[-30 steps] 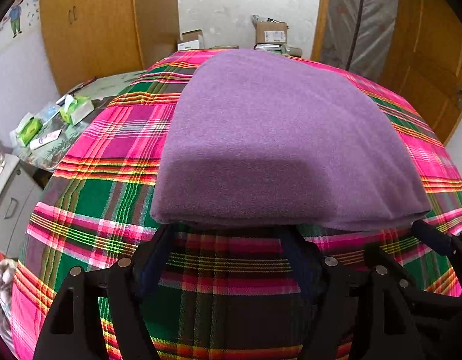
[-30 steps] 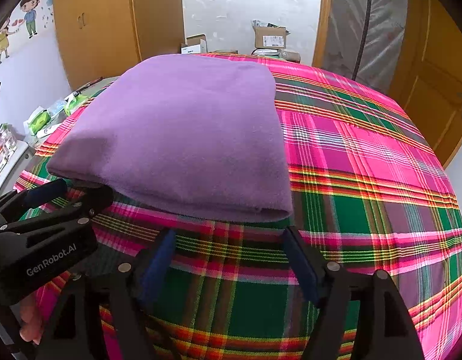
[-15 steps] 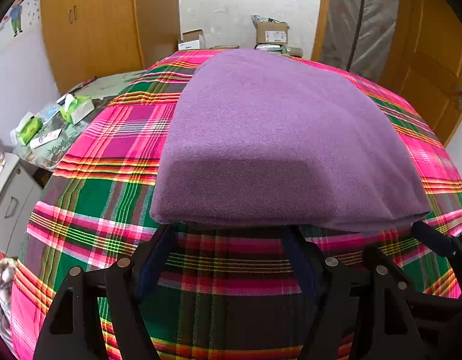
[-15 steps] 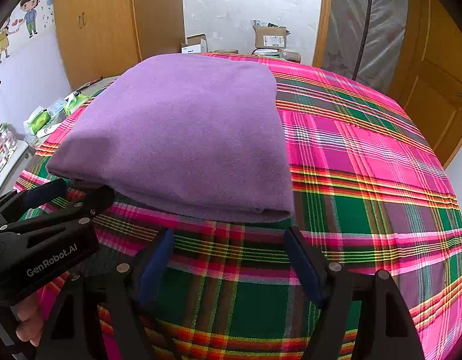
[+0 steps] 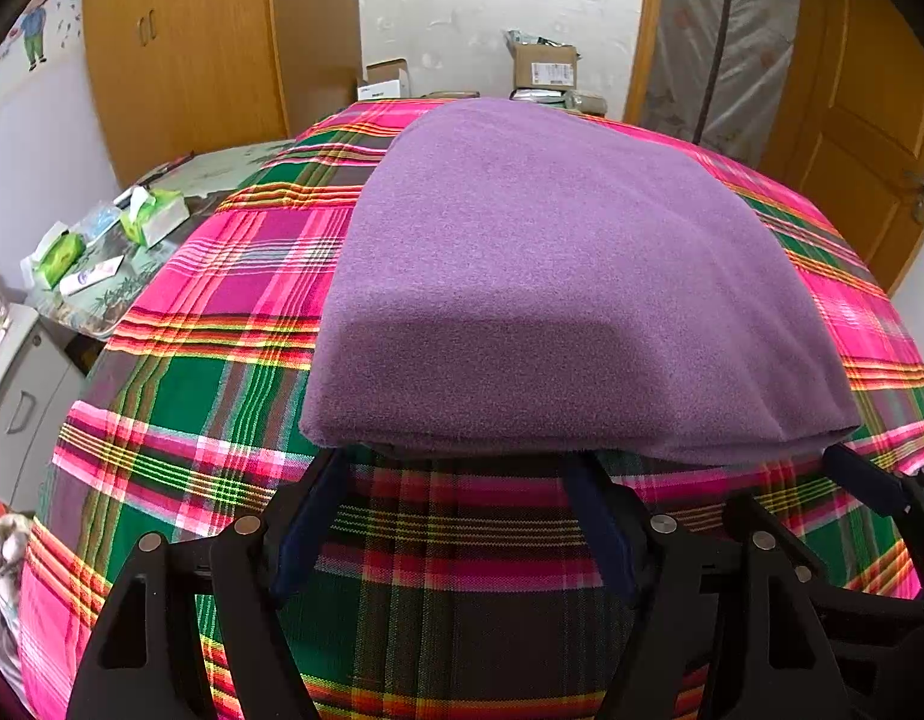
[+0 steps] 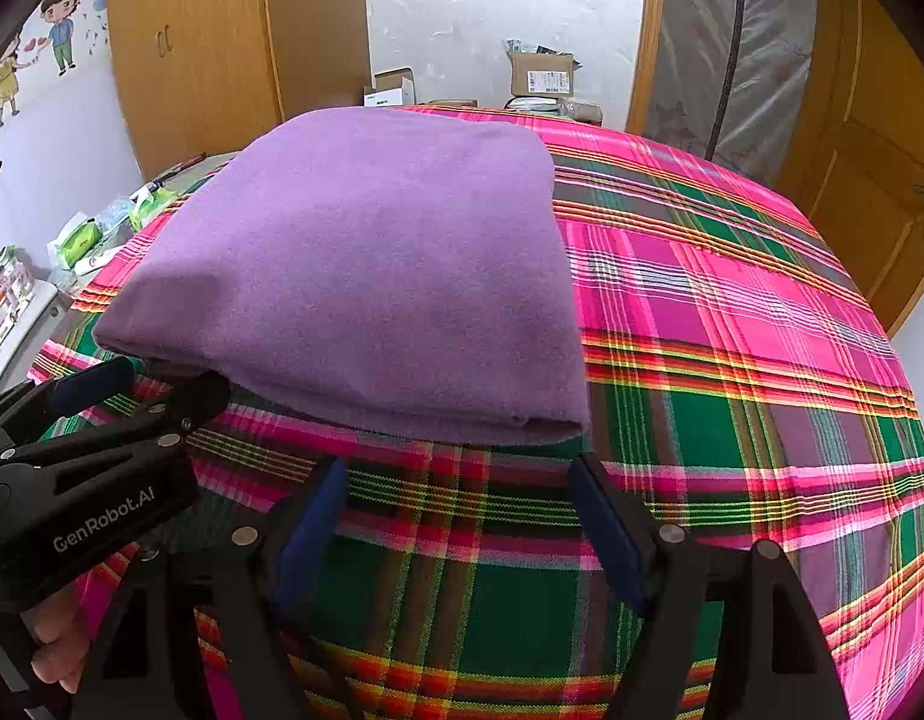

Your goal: Fold clothes

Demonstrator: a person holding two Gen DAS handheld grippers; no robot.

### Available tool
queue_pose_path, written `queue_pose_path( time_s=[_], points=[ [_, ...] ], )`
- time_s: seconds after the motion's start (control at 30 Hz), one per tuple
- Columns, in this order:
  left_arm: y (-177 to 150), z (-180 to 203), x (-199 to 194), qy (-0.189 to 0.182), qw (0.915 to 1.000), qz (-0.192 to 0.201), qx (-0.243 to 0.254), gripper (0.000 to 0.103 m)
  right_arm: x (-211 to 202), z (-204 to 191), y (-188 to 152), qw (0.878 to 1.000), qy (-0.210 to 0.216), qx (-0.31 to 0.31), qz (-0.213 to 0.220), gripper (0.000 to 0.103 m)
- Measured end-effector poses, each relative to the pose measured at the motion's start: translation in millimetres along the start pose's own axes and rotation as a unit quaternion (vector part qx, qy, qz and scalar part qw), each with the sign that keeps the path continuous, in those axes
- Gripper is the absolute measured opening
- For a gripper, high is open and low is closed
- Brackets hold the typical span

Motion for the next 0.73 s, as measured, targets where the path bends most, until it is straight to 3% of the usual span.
queue_pose_path(
  time_s=[0.73],
  points=[
    [-1.1, -0.2, 0.7, 0.002, 1.0000, 0.000, 0.001, 0.075, -2.0, -3.8, -0.9, 1.000, 0.000, 0.001, -0.001, 0.078]
  ],
)
Point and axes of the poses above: each gripper's, at about its wrist camera, not at the fingertips, and x roughly the way its jaws point, z to its right, y to its top, the point moved 2 cm from there along x, roughly the way its jaws point, and after that the axes turned 12 degrees about -y, right-handed, at the moved point
